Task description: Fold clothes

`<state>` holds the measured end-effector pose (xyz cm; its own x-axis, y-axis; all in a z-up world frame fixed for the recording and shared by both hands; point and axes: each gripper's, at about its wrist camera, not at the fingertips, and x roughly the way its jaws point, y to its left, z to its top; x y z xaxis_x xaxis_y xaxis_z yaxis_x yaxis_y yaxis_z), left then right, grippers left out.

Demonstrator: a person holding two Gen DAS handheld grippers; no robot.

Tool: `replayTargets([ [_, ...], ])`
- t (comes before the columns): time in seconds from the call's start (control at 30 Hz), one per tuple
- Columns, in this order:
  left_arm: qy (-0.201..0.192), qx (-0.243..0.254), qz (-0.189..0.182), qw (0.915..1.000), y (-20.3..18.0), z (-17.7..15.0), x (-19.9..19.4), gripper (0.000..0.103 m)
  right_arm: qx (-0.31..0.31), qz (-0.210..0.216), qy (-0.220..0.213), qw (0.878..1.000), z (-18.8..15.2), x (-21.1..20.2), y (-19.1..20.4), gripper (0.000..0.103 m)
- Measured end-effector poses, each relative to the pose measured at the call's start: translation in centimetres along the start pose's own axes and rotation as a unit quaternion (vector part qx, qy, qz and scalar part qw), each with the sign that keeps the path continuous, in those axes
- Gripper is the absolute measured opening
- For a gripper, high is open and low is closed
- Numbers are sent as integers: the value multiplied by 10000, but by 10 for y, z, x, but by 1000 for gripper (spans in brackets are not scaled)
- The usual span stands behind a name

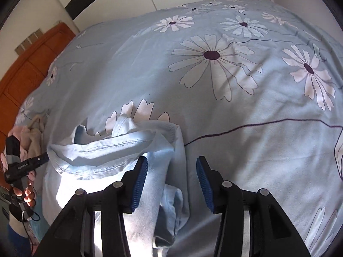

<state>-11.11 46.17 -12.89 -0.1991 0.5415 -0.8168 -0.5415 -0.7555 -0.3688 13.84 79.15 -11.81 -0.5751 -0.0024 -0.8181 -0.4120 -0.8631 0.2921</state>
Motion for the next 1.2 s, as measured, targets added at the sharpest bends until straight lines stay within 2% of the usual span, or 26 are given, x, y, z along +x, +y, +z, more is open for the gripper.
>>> replayTargets([
  [0.17, -73, -93, 517, 9986, -4, 14, 15, 60, 21, -196, -6, 9998, 13, 14, 9, 49],
  [0.27, -41, -369, 446, 9983, 2, 17, 19, 60, 140, -283, -7, 9995, 16, 15, 6, 49],
  [0.33, -84, -423, 269, 9987, 4, 13, 14, 60, 235, -307, -7, 9993, 17, 15, 2, 49],
  [0.5, -102, -361, -329, 9988, 8, -23, -21, 60, 333, 352, -460, 9978, -21, -34, -5, 49],
  [0.63, -66, -510, -886, 9947, 11, -76, -48, 60, 583, 1073, -375, 9918, -84, -64, -16, 49],
  [0.8, -25, -689, -1019, 9924, 6, -132, -59, 60, 1028, 1662, -96, 9807, -155, -73, -26, 49],
  [0.93, 95, -813, -1059, 9910, -1, -144, -53, 60, 1337, 1971, -114, 9711, -173, -67, -29, 49],
  [1.03, 202, -912, -1095, 9896, -6, -149, -46, 60, 1511, 2216, -92, 9633, -174, -60, -30, 51],
  [1.13, 101, -1344, -1270, 9827, 2, -152, -45, 60, 1773, 2417, -180, 9539, -176, -58, -34, 52],
  [1.2, 20, -1563, -1391, 9779, 8, -158, -47, 58, 1881, 2712, -197, 9437, -178, -58, -35, 50],
])
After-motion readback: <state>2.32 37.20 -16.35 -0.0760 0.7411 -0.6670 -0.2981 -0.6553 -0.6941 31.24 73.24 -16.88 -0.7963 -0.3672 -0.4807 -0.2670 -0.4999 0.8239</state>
